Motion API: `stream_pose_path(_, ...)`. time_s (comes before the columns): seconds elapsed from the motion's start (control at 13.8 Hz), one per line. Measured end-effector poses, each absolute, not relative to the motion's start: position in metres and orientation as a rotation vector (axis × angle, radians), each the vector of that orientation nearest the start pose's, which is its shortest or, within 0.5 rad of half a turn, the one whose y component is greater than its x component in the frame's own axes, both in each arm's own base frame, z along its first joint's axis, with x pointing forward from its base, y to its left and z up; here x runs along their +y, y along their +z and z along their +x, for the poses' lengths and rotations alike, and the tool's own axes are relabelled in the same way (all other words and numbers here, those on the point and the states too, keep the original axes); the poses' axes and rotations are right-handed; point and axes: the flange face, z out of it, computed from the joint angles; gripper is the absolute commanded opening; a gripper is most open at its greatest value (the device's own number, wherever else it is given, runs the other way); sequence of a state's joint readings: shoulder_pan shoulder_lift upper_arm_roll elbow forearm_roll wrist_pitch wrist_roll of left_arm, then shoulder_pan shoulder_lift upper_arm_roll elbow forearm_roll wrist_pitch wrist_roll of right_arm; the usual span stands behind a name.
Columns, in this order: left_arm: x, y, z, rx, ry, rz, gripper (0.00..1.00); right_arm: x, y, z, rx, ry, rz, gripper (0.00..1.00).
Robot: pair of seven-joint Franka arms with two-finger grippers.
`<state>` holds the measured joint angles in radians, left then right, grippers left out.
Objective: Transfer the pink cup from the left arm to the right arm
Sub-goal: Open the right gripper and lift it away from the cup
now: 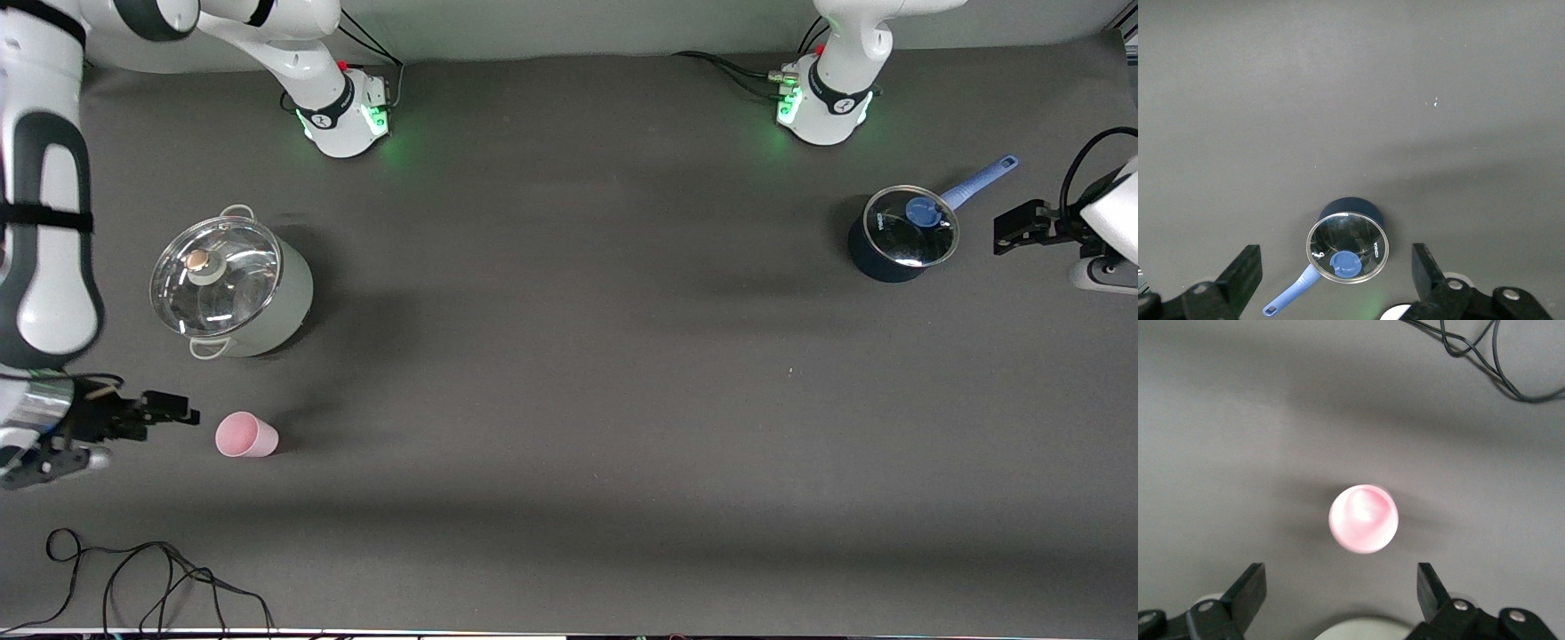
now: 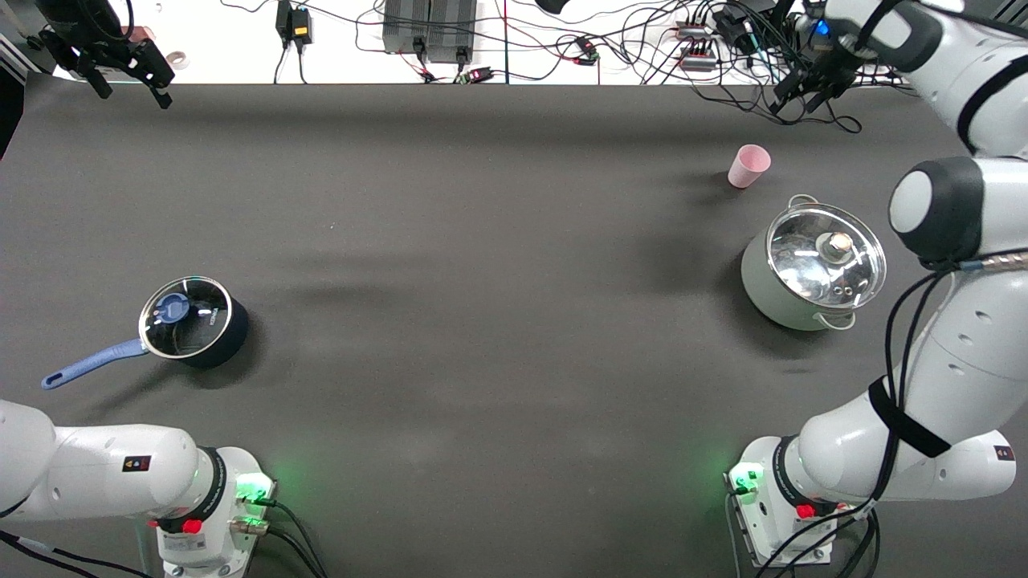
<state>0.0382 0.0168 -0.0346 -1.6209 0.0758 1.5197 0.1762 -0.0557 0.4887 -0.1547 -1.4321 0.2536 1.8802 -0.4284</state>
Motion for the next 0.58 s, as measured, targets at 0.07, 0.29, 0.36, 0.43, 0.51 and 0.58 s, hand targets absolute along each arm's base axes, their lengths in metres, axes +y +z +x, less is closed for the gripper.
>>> stream_pose_path(0.07,0.007,0.588,0.549,0.274,0.193,-3.064,1.00,-0.100,0.434,0.681,-0.204,-0.030,-2.963,1.00)
stream_pose_path(0.29,0.004,0.584,0.549,0.264,0.152,-3.129,1.00,-0.079,0.485,0.667,-0.145,-0.056,-2.961,1.00)
stream_pose_path(0.36,0.007,0.583,0.551,0.254,0.123,-3.140,1.00,-0.073,0.496,0.664,-0.064,-0.061,-2.962,1.00)
stream_pose_path(0.43,0.009,0.582,0.553,0.246,0.106,-3.146,1.00,-0.066,0.506,0.661,0.049,-0.061,-2.959,1.00)
stream_pose_path(0.51,0.011,0.581,0.554,0.241,0.100,-3.149,1.00,-0.060,0.514,0.657,0.162,-0.051,-2.951,1.00)
stream_pose_path(0.58,0.012,0.580,0.554,0.238,0.103,-3.150,1.00,-0.057,0.522,0.654,0.240,-0.050,-2.944,1.00)
